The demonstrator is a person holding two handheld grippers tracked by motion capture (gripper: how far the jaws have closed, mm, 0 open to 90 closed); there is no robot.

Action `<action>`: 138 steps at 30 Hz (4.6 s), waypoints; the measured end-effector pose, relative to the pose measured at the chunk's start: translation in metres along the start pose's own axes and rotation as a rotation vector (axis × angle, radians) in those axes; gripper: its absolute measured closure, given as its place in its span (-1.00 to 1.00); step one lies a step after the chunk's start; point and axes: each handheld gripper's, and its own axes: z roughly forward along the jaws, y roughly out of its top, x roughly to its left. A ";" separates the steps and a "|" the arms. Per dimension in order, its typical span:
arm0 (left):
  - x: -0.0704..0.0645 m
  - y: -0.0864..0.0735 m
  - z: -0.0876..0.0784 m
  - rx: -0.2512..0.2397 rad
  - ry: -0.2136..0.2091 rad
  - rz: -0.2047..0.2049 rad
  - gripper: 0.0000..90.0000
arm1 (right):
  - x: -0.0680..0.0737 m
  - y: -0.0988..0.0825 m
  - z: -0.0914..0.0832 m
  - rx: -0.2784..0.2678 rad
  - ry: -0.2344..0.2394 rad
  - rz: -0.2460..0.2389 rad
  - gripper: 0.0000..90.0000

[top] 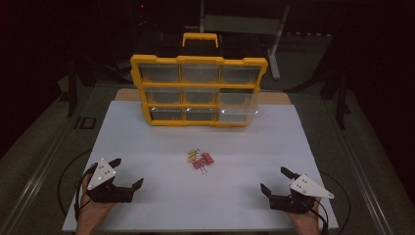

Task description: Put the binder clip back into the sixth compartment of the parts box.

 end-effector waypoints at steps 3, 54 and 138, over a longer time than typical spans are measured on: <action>-0.001 0.000 0.002 0.015 -0.001 0.008 -1.00 | 0.001 0.000 0.000 0.005 -0.003 -0.005 -0.80; -0.032 0.071 0.083 0.169 -0.197 0.118 -0.90 | 0.007 0.008 0.005 0.052 -0.032 -0.032 -0.80; -0.076 0.114 0.134 0.275 -0.278 0.292 0.99 | 0.004 0.007 0.007 0.004 0.025 0.035 -0.80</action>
